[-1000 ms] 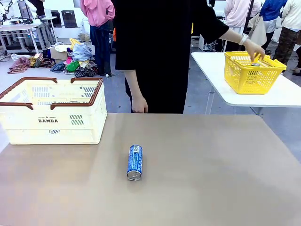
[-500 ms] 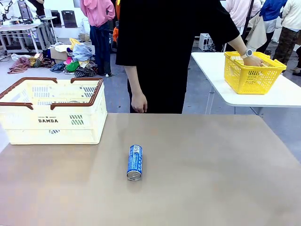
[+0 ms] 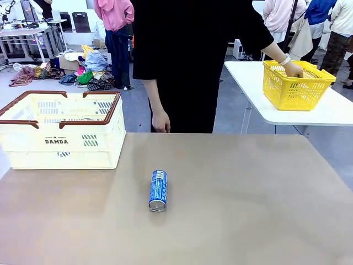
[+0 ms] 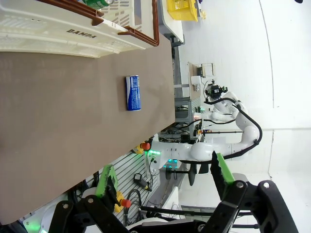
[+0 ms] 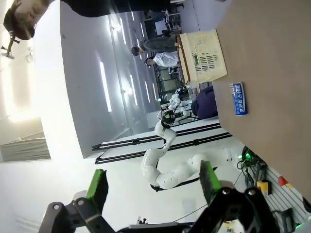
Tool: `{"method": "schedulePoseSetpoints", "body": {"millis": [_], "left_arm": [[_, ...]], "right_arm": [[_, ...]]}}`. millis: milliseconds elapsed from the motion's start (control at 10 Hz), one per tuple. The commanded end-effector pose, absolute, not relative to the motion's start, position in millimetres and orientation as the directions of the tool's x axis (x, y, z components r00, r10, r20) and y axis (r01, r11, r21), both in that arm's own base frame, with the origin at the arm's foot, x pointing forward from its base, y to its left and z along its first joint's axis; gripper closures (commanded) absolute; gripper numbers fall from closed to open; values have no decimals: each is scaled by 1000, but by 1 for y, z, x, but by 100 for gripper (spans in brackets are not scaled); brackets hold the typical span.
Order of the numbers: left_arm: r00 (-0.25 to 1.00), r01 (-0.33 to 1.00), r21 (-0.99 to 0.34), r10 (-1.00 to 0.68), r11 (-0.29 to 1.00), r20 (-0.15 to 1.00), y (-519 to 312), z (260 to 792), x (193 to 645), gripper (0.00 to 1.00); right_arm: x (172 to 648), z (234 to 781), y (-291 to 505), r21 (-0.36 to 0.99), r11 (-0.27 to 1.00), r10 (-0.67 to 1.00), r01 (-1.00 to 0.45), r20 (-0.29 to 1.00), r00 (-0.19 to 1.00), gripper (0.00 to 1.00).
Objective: Place the drinks into the Shopping basket.
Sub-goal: Pick up one drink and place it into the Shopping basket.
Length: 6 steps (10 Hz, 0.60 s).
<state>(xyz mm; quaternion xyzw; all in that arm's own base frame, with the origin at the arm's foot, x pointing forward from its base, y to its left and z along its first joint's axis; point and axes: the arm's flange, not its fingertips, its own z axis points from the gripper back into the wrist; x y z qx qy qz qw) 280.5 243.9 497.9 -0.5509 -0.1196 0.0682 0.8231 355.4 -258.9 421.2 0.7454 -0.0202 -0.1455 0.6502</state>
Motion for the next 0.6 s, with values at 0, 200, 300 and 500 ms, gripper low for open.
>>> {"method": "schedulePoseSetpoints", "body": {"millis": [0, 200, 300, 500], "left_arm": [[962, 21, -926, 246, 378, 122, 242, 500, 279, 0], [962, 20, -923, 244, 384, 122, 244, 498, 280, 0], [978, 40, -859, 157, 511, 138, 208, 508, 279, 0], [988, 155, -664, -105, 731, 116, 87, 526, 295, 0]], "right_arm": [[355, 427, -257, 973, -154, -211, 171, -201, 957, 0], [355, 427, -257, 973, -154, -211, 171, -201, 957, 0], [355, 427, -257, 973, -154, -211, 171, -201, 957, 0], [355, 427, -257, 973, -154, -211, 171, -201, 957, 0]]}}
